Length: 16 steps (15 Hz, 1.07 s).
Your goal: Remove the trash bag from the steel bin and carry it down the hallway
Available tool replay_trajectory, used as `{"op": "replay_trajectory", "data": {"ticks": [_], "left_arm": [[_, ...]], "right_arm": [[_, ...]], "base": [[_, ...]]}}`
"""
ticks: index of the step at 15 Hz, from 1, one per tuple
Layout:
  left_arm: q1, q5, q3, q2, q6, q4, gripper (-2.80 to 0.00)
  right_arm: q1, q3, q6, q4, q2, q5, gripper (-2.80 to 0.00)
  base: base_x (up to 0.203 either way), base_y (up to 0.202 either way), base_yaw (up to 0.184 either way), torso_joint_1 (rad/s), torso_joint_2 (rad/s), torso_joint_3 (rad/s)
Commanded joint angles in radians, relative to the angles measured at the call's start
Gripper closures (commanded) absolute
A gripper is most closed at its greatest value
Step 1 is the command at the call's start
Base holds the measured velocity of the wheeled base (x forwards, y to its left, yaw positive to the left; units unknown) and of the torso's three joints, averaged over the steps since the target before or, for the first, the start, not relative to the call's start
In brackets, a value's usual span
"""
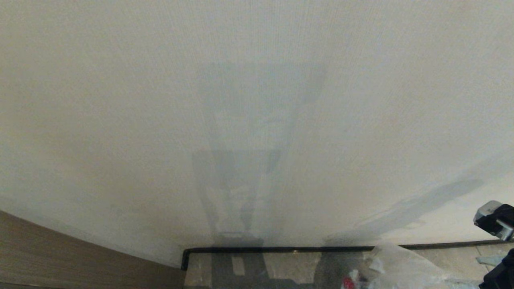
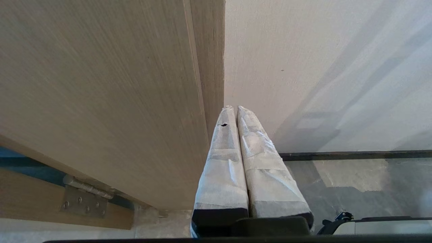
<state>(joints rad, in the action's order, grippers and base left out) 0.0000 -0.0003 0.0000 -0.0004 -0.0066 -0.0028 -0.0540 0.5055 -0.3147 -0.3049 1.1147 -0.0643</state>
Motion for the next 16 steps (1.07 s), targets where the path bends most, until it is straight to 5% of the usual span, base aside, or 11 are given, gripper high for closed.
{"op": "replay_trajectory", "data": {"ticks": [1, 10, 11, 16], "left_arm": [[0.0, 0.0, 0.0, 0.0, 0.0, 0.001, 0.0], [0.0, 0.0, 0.0, 0.0, -0.001, 0.0, 0.0], [0.0, 0.0, 0.0, 0.0, 0.0, 0.0, 0.0], [0.0, 0.0, 0.0, 0.0, -0.001, 0.0, 0.0]], "right_arm": [[-0.001, -0.006, 0.0, -0.002, -0.003, -0.002, -2.8], [0.022, -0.006, 0.046, 0.05, -0.145, 0.004, -2.8], [0.022, -0.007, 0.045, 0.042, -0.166, 0.004, 0.0], [0.017, 0.001, 0.069, 0.045, -0.24, 0.01, 0.0]], "base": [[0.0, 0.0, 0.0, 0.0, 0.0, 0.0], [0.0, 0.0, 0.0, 0.0, 0.0, 0.0], [0.0, 0.0, 0.0, 0.0, 0.0, 0.0], [0.0, 0.0, 0.0, 0.0, 0.0, 0.0]]}}
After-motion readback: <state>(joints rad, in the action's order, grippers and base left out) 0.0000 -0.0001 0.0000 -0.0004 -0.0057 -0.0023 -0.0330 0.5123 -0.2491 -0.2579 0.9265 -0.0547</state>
